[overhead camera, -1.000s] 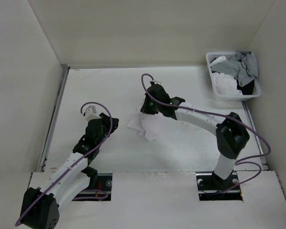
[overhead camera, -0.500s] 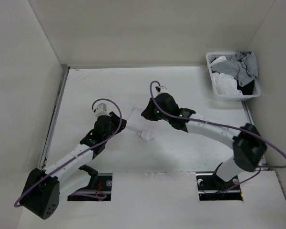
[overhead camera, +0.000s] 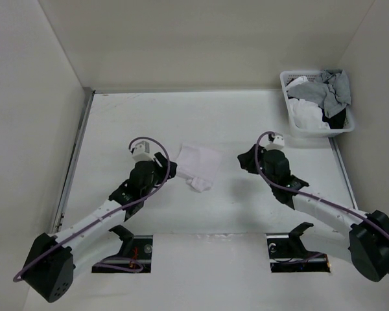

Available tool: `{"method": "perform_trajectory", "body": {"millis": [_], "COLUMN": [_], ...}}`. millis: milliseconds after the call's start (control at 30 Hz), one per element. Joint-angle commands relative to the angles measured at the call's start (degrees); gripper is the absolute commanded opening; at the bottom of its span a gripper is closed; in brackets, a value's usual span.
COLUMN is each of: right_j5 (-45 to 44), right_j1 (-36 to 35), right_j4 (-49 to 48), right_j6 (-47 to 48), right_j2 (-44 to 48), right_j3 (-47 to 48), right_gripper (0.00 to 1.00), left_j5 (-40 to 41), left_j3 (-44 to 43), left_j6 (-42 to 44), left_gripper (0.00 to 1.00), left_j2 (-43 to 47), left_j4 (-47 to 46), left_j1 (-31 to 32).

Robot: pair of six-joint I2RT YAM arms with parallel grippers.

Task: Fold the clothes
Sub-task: Fold the tank top

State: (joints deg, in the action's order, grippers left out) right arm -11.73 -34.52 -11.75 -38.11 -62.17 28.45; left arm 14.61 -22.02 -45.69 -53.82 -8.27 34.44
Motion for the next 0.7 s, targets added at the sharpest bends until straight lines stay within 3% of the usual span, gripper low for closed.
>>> {"method": "perform_trajectory", "body": {"millis": [0, 67, 167, 333, 667], "right_j5": [-0.8, -1.5, -2.0, -2.2, -2.1], "right_j1": [4.2, 6.5, 7.6, 7.2, 7.5], "right_j4": [-13.6, -17.7, -21.5, -20.7, -20.2], "right_j6": [2.2, 2.7, 0.8, 1.1, 0.7], "right_j2": [0.8, -0.2, -2.0, -3.2, -2.2], "right_j3": [-1.6, -3.1, -5.9, -6.3, -6.6], "right_gripper": [0.46, 0.63, 0.73, 0.76, 0.78], "left_j5": [1.9, 1.9, 1.9, -1.0, -3.8], "left_j3": [2.3, 3.5, 4.5, 4.4, 2.8], "left_j6": [1.8, 1.8, 1.5, 2.0, 2.4], "left_gripper": [0.54, 0.57, 0.59, 0.59, 0.57], "left_j2": [5.3, 9.3, 13.6, 13.0, 7.8], "left_j4": [3.8, 7.1, 11.2, 11.5, 9.5], "left_j1": [-2.7, -4.4, -7.8, -12.3, -13.3]}}
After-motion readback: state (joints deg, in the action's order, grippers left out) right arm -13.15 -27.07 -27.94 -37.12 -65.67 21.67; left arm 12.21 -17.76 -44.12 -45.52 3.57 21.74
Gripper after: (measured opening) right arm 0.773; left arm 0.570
